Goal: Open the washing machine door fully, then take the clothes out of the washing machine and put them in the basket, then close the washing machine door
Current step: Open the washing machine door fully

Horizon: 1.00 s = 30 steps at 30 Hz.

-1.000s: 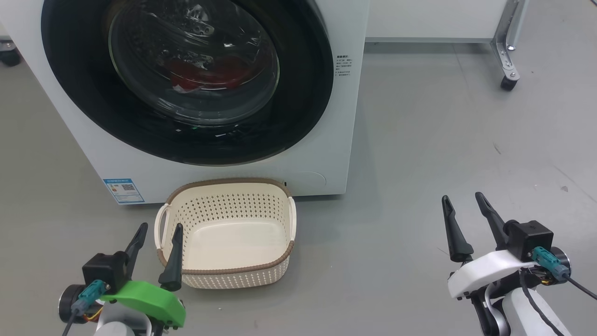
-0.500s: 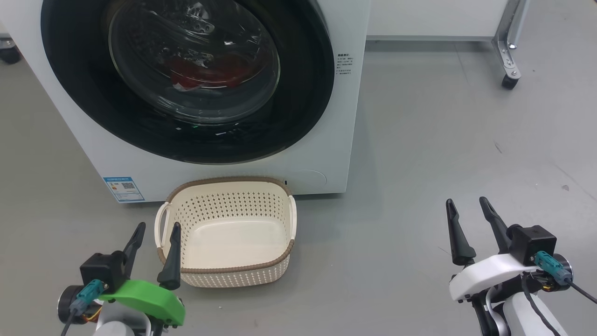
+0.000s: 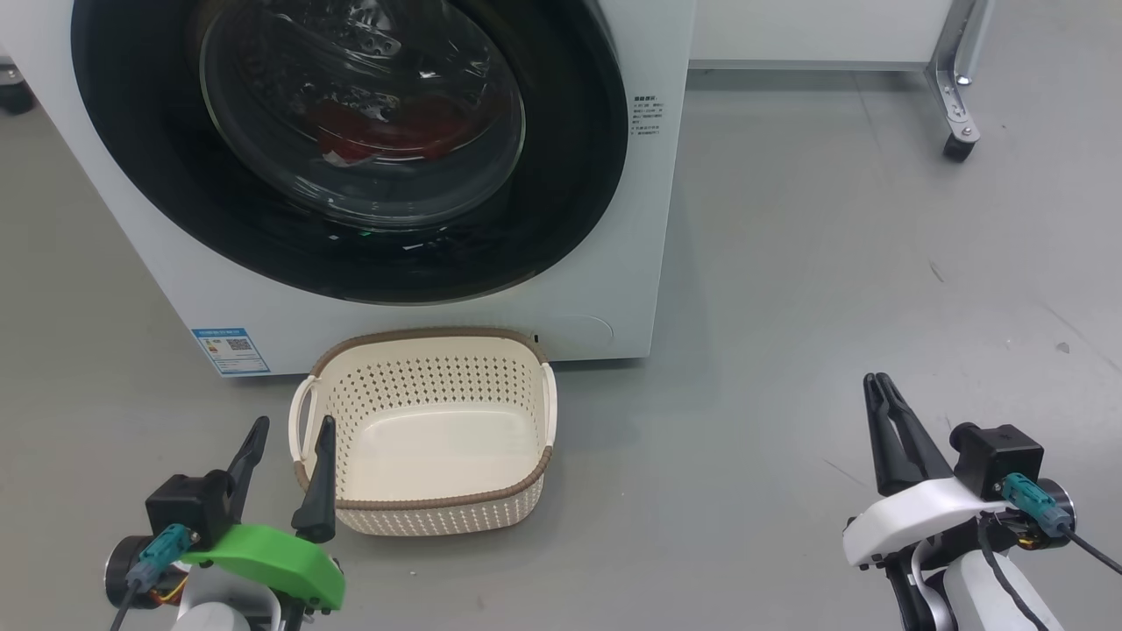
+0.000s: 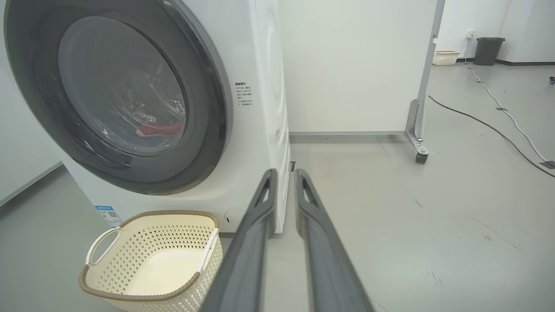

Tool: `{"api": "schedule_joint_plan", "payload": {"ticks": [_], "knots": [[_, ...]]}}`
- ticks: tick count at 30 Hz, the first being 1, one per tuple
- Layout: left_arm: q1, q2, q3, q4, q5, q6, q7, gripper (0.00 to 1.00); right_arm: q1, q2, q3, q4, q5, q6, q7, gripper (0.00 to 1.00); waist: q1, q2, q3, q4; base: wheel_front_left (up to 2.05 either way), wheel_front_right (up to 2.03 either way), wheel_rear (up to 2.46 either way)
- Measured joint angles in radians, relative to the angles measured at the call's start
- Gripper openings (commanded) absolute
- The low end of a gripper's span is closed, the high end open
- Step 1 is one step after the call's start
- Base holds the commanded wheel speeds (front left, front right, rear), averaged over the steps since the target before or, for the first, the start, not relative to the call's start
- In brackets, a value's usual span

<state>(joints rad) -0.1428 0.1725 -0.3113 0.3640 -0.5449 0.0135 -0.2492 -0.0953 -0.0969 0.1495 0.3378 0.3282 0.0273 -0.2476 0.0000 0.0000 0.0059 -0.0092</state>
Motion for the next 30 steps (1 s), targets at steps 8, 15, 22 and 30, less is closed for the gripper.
{"api": "schedule_joint_plan", "payload": {"ticks": [8, 15, 22, 30], "knots": [[0.0, 0.0, 0.002, -0.001, 0.001, 0.0, 0.0, 1.0, 0.0, 0.003, -0.005, 0.006, -0.006, 0.016, 0.0, 0.0, 0.0, 0.0, 0.009, 0.004, 0.0, 0.0, 0.0], [-0.003, -0.001, 0.002, -0.011, 0.001, -0.001, 0.0, 1.0, -0.005, 0.031, -0.045, 0.002, 0.066, 0.035, 0.0, 0.0, 0.0, 0.0, 0.03, 0.009, 0.0, 0.0, 0.0], [-0.037, -0.002, 0.005, -0.029, 0.011, -0.002, 0.0, 1.0, -0.049, 0.053, -0.111, 0.015, 0.283, 0.072, 0.0, 0.0, 0.0, 0.0, 0.071, 0.014, 0.0, 0.0, 0.0], [-0.077, -0.003, 0.0, -0.058, 0.016, -0.01, 0.0, 1.0, -0.163, 0.056, -0.161, 0.043, 0.578, 0.086, 0.058, 0.0, 0.0, 0.0, 0.133, 0.025, 0.0, 0.0, 0.0]]}}
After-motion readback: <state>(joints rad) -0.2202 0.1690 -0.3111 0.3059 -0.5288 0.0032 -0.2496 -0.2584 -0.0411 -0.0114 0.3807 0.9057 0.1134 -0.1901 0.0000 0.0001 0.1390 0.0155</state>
